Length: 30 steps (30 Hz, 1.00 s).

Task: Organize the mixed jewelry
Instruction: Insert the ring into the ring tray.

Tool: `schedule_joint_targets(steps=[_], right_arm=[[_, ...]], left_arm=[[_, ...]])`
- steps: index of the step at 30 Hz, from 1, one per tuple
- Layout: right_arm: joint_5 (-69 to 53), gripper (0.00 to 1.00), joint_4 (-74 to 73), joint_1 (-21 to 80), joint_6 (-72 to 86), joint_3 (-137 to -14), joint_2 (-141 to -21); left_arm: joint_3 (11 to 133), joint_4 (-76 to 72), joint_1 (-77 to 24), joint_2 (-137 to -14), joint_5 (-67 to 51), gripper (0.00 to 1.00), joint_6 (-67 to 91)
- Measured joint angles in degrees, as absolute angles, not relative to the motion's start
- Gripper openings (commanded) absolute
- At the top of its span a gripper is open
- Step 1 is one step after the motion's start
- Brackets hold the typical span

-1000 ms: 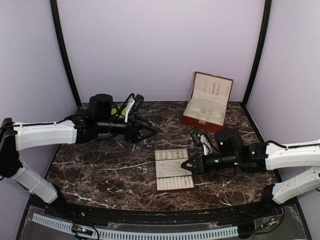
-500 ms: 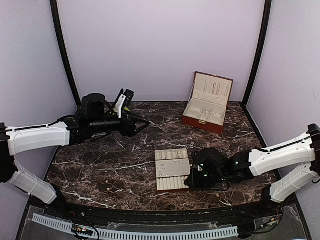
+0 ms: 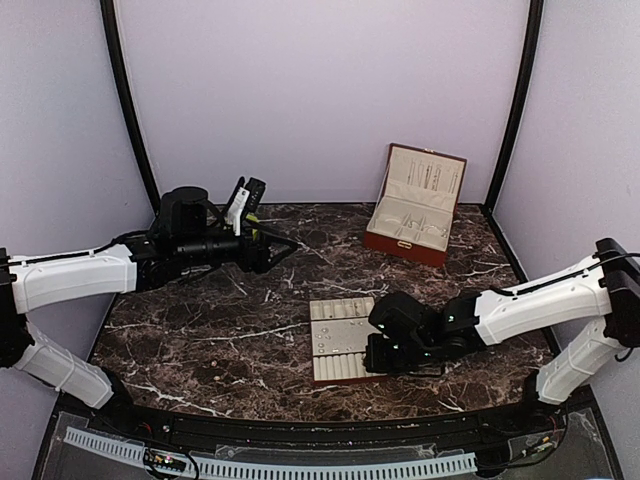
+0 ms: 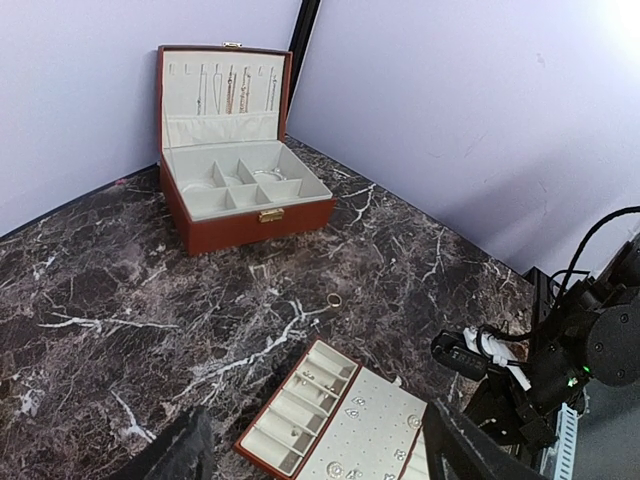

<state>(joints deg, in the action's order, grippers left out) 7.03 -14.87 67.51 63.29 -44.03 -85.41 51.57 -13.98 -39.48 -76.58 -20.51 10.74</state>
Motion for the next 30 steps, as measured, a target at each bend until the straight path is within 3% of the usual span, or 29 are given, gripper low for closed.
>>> schedule_joint_targets(steps=[30], right_arm=[[8.6, 0.0, -20.5, 69.1, 63.3, -48.7, -89.9]], left_arm=[[51.6, -13.9, -39.5, -76.6, -20.1, 0.75, 10.8]])
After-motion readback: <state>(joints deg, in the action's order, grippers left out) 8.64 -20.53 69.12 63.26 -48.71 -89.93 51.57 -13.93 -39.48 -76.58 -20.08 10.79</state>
